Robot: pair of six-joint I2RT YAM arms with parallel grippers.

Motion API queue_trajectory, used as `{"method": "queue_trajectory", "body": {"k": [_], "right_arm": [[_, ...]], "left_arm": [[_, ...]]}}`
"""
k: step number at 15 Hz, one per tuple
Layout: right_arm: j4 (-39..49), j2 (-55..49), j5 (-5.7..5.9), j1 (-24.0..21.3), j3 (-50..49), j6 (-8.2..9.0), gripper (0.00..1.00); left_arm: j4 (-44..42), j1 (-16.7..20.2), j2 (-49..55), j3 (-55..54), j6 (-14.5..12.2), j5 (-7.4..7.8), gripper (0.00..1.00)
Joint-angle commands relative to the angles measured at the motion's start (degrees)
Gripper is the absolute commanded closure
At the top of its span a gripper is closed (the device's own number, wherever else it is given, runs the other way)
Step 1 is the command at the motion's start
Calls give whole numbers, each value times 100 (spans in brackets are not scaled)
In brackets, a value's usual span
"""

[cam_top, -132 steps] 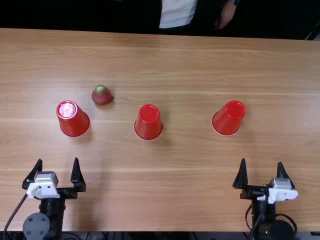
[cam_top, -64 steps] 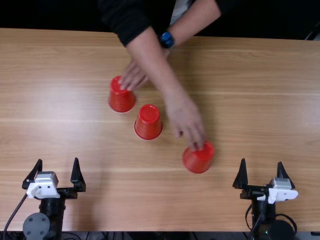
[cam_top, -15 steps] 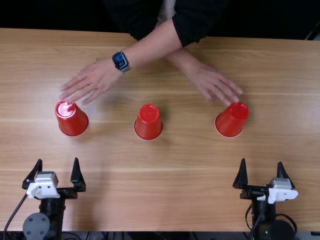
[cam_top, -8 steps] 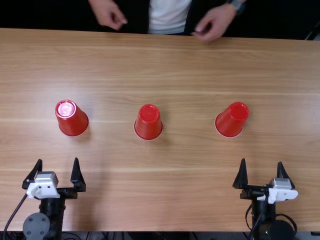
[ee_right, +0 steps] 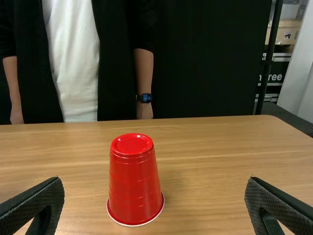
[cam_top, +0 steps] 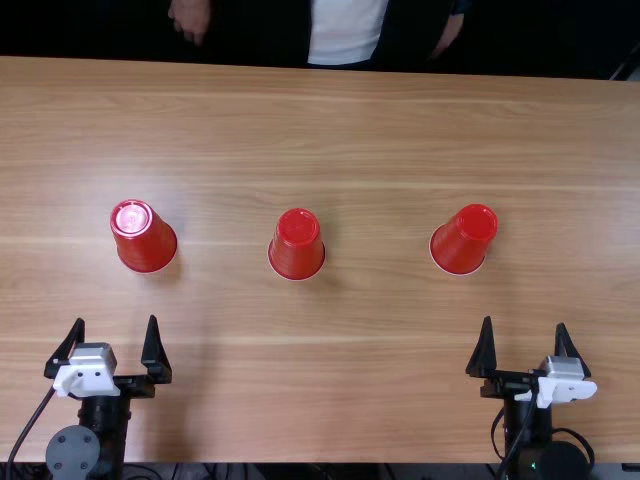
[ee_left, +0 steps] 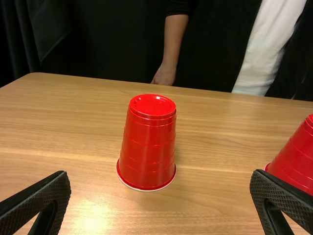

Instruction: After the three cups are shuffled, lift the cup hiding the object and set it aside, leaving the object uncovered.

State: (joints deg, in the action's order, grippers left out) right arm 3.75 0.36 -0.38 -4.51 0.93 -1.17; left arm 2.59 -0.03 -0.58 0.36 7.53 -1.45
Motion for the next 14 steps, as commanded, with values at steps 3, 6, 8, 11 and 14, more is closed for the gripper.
{"method": "queue_trajectory", "body": {"k": [3,6,8,11,14], "right_arm": [[30,-36,70,3,30,43,0],[-12,-36,59,-41,628,22,0],[-44,184,38,-41,1146,1,0],[-529,1203,38,-41,2315,-20,0],[-2185,2434,70,-41,3792,-31,0]], "left_arm": [[184,-23,58,-1,-57,-13,0],[964,-6,-48,1063,-67,-13,0],[1471,12,-575,1836,-352,-76,0],[2198,65,-1498,3207,-468,-97,0],[3432,118,-2684,5000,-468,-97,0]]}}
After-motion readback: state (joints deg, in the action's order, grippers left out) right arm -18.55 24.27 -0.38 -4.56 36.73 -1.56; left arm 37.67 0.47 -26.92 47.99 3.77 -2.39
